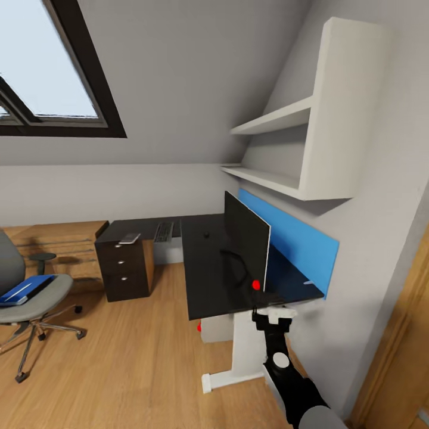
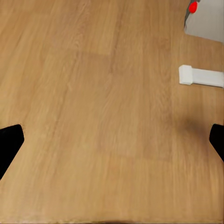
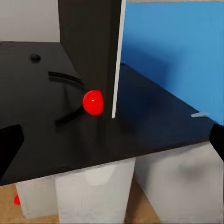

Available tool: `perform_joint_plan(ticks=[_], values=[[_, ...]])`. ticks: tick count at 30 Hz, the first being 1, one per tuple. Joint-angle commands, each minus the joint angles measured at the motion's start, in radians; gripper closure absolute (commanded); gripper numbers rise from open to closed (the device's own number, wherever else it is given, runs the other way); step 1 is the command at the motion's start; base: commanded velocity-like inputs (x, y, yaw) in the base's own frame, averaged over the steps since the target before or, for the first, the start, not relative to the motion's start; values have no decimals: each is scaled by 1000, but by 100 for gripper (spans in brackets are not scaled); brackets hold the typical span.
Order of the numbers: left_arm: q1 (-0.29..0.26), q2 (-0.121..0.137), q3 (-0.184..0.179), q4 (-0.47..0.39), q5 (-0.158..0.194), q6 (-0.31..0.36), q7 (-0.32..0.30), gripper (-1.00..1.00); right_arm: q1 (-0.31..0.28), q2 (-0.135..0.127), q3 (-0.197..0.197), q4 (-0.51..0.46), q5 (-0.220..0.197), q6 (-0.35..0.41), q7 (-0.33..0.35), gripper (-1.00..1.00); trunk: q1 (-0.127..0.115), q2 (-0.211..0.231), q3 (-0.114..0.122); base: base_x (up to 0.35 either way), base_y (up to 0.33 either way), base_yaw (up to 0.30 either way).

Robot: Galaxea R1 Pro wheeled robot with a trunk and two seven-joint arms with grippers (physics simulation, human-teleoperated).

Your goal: In the bedroom, organize the workspace by keeping the computer under the desk, ensuring the monitor is on the desk, placing the keyboard on the desk next to the monitor, placing the mouse on the desk next to the keyboard, moving the folder from the swivel chair onto the desk next to the mouse, stacking the notebook on top of the folder with the pen on top of the notebook, and positioning the swivel chair next to the desk.

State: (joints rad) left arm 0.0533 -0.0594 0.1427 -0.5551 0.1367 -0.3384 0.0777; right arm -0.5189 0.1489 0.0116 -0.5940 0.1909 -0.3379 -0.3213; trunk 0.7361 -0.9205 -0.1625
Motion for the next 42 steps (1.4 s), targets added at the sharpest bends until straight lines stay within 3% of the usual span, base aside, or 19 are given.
perform_joint_plan(ticks=[1,9,13,17,29,37,42], values=[[0,-1,1,-2,5,-1,-1,-100,-1,-1,2,27,10,-12,-9,-100,0,-1,-1,-296,-130,0],[0,0,1,-1,4,-2,-1,-100,-1,-9,4,336,11,-140,-8,-100,0,-1,-1,-168,-189,0],[0,1,2,0,4,-3,-1,-100,-1,-26,3,509,9,-245,-8,-100,0,-1,-1,-30,-72,0],[0,1,3,0,5,-3,0,-100,2,-32,3,582,9,-283,-9,-100,0,-1,-1,-10,-24,60],[0,4,5,17,6,-2,2,-100,46,-35,2,616,9,-295,-9,-100,0,-1,-1,-1,-17,238],[0,3,6,51,5,-2,1,-100,54,-36,2,617,8,-296,-8,-100,0,-1,-1,0,-240,273],[0,3,5,81,4,-2,0,-100,55,-52,2,616,8,-296,-8,-100,0,-1,-3,0,-298,252]])
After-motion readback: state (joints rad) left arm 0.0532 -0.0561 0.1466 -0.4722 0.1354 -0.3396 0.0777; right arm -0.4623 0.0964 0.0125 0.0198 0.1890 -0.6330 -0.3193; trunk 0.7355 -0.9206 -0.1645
